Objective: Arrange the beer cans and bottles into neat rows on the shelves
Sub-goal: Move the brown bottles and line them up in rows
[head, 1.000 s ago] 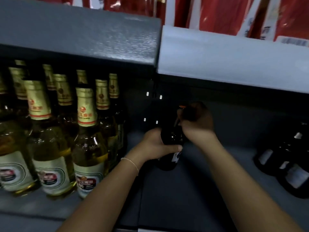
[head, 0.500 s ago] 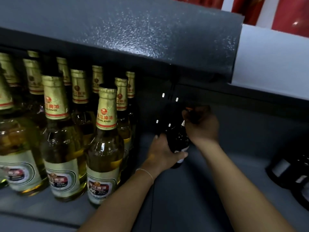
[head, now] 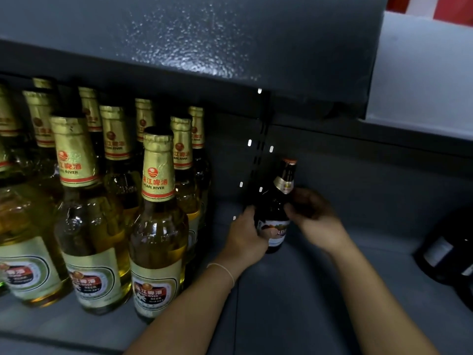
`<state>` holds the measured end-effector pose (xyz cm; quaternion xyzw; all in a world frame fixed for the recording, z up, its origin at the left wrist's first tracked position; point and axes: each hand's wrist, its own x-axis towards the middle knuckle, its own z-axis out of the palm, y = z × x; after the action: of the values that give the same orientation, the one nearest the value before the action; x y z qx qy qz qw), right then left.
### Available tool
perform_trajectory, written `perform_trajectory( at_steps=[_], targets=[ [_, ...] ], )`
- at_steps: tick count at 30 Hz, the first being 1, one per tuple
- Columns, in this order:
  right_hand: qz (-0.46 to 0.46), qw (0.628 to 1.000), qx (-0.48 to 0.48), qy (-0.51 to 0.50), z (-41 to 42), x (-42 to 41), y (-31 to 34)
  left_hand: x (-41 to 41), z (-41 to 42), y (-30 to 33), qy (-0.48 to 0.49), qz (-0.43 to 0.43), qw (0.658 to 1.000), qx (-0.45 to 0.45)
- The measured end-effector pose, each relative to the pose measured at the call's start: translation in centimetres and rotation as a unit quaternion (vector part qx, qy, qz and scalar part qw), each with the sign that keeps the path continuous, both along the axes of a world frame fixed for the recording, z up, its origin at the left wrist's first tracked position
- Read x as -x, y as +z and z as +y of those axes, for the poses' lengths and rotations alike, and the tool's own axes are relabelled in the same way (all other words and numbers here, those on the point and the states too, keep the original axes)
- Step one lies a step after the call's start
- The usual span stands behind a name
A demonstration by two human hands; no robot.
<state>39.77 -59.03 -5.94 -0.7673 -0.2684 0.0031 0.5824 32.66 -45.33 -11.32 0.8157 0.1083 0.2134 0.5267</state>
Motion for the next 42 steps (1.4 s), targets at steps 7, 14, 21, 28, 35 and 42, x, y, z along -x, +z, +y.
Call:
perform_trajectory(
  at_steps=[7,14,21,28,35,42],
  targets=[
    [-0.017,0.997,0.061,0.033,-0.9,-0.2,-2.9,0.3,-0.8,0.5,-0.010,-0.020,1.000,-0.005],
    [-0.052,0.996,0.067,-0.039,-0.5,0.1,-3.4,0.7,-1.2,0.9,-0.048,0.023,0.998,0.046],
    [-0.041,0.997,0.057,-0.029,-0.4,0.2,-3.4,0.7,-1.4,1.0,-0.039,0.020,0.998,0.046],
    [-0.063,0.993,0.096,-0.003,-0.5,0.4,-2.6,0.9,-1.6,1.0,-0.027,0.029,0.999,0.009],
    [-0.060,0.990,0.119,-0.035,-3.2,0.5,-1.3,3.4,-2.6,5.5,-0.002,0.216,0.939,-0.269],
    [-0.199,0.963,-0.027,-0.178,-14.4,1.5,4.7,2.9,-10.4,9.9,-0.059,0.071,0.967,-0.236]
  ],
)
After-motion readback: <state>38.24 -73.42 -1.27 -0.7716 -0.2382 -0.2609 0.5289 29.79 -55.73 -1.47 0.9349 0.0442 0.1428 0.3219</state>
